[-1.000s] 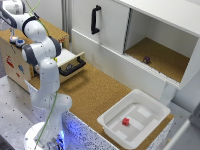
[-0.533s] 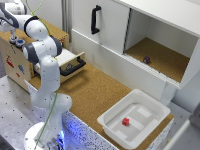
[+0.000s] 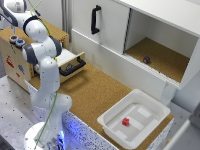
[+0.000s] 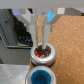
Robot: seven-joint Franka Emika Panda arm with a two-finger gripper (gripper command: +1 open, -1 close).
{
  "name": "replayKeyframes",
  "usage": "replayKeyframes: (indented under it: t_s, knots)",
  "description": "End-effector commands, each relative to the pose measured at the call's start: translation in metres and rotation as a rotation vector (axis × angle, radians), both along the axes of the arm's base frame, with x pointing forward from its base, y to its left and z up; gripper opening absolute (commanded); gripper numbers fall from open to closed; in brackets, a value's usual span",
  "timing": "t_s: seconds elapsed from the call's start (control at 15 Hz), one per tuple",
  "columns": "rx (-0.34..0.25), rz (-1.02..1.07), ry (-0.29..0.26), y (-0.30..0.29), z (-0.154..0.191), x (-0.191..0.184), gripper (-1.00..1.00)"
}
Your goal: Turn off the red led light
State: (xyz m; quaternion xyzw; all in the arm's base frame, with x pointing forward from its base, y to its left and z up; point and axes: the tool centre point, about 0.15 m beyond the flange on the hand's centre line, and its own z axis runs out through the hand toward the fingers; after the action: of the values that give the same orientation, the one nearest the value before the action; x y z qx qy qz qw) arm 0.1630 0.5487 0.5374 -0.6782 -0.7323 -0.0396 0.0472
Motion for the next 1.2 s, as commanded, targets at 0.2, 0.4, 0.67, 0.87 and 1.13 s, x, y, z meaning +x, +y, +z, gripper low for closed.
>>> replayKeyframes:
  t_s: [0.2,0.4,0.67,0.87,1.13]
  knots:
    - [-0.030,-0.214,0.093,-0.076,-0.037,0.038,1.00]
    - [-0.026,-0.324,0.083,-0.131,-0.034,0.062,1.00]
    - [-0.006,-0.416,0.121,-0.205,-0.045,0.082,1.00]
    - [0.036,-0.501,0.174,-0.273,-0.058,0.097,1.00]
    - [0.085,-0.658,0.247,-0.377,-0.080,0.114,1.00]
